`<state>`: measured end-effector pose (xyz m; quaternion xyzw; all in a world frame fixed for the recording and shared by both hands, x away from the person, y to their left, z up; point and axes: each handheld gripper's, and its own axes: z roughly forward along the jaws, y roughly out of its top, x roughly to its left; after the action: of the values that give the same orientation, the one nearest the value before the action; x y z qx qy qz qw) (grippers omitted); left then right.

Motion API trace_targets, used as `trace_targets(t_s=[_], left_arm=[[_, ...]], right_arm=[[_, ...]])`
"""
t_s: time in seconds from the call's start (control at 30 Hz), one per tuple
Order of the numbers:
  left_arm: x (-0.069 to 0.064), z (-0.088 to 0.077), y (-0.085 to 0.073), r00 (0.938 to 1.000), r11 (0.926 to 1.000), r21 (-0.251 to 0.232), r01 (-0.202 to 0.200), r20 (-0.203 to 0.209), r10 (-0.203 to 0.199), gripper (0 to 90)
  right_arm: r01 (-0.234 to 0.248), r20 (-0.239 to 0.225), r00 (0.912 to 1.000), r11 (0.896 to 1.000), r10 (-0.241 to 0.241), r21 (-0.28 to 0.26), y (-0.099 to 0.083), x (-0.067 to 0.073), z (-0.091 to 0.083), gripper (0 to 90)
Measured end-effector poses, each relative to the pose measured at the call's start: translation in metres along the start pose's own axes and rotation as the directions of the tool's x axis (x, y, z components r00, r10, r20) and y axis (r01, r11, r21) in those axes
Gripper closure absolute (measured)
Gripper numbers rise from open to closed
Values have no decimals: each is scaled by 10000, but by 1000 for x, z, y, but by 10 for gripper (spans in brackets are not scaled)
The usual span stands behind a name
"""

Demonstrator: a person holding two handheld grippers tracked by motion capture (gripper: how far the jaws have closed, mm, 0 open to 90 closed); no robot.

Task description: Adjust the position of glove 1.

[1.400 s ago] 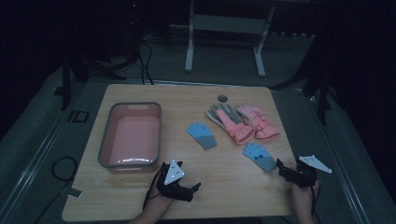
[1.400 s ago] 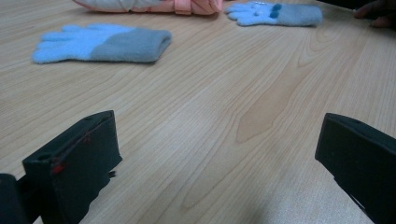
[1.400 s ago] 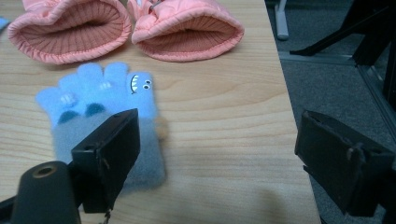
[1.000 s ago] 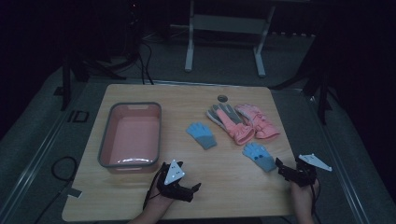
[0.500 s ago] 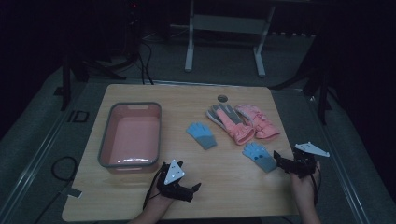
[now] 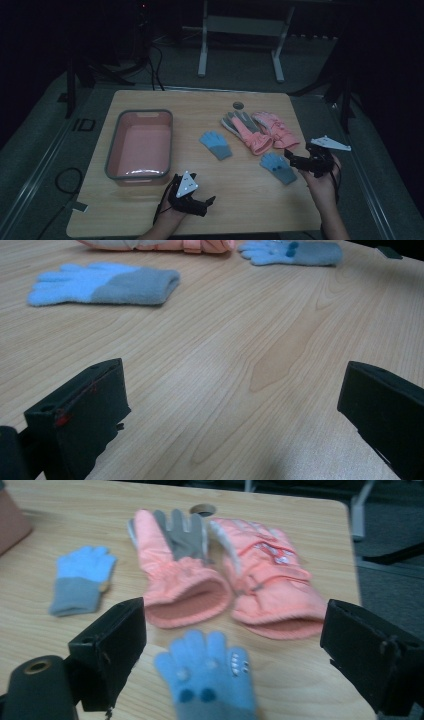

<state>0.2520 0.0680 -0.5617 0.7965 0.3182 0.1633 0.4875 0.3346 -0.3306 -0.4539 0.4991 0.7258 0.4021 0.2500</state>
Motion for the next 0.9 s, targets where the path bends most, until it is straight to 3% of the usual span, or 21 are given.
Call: trace_targets(t_s=[0.13,0.3,0.5,0.77,0.9], left_arm=[[0,0,0,10000,10000,10,-9,-2,9,0],[0,0,0,10000,10000,10,7,5,-7,0],[0,0,0,10000,10000,18,-14,11,14,0],[0,0,0,10000,10000,38,-26,26,26,0],[0,0,0,10000,10000,36,-22,33,22,0]], right_arm=[[387,-228,9990,9992,-389,-72,10,8,4,114],[454,-694,9966,9990,-453,4,20,18,11,127],[959,-1099,9894,9954,-945,77,30,34,21,117],[1479,-1921,9712,9888,-1412,211,40,55,38,137],[1846,-2353,9566,9823,-1721,319,44,67,50,152]])
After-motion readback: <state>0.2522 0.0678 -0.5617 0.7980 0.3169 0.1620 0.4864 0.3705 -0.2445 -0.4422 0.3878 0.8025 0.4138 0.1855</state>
